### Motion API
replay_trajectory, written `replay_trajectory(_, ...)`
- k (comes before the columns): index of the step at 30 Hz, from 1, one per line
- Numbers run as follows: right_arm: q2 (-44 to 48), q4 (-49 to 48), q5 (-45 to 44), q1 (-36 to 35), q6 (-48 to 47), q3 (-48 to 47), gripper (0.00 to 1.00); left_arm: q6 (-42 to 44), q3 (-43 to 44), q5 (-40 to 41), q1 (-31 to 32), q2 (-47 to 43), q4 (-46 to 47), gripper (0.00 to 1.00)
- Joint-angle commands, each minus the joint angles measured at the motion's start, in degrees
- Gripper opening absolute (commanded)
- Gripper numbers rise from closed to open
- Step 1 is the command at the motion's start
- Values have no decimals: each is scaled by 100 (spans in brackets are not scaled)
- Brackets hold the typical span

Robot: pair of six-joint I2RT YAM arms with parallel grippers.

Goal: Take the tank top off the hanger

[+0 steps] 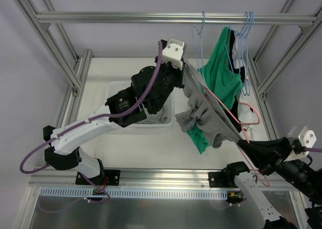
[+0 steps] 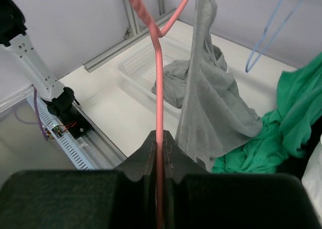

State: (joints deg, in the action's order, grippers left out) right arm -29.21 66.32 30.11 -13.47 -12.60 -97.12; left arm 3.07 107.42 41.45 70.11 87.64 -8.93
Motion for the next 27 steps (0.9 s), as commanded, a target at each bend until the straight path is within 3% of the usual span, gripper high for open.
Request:
replay_trajectory(1,266,-506,663,-173,-339,-9,0,-202,-159,847,-173,-492,418,0)
replay_trajectory(6,775,-1208,215,-314,-173,341,0,-280,-765,304,-208,-993,418,0)
replay_trajectory(9,1257,-2244,5,-314,37,851,0,-492,-1589,-1370,-208,-1616,575,0)
replay_trajectory(10,1382,-2899,-231,-314,108,1314,0,-492,-2201,-2534,-199,-2018,794,0)
replay_trajectory(13,1733,-4261,-628,-314,537,2281,0,-807,-3362,-4086,-199,-2740,1884,0)
replay_trajectory(15,1726,-4994,-664,-314,915,2723,0,-1035,-3691,-4775,-199,-2944,2271,0)
replay_trajectory(16,1665,-5789,-621,-314,1361,3108,0,-1097,-3902,-5422,-190,-3041,2325,0)
replay_trajectory(20,1156,-8227,-427,-305,2714,3961,0,-1291,-4245,-6777,-76,-3033,2449,0)
replay_trajectory(22,892,-9586,-496,-314,3200,4227,0,-1326,-4491,-7167,3,-2989,2431,0)
replay_trajectory(24,523,-10303,-602,-314,3544,4491,0,-1414,-4694,-7650,21,-2954,2405,0)
replay_trajectory(26,242,-11226,-743,-314,3738,4631,0,-1510,-5010,-7600,29,-2945,2256,0)
replay_trajectory(27,180,-11351,-804,-305,3739,4658,0,-1546,-5133,-7086,29,-3015,2177,0)
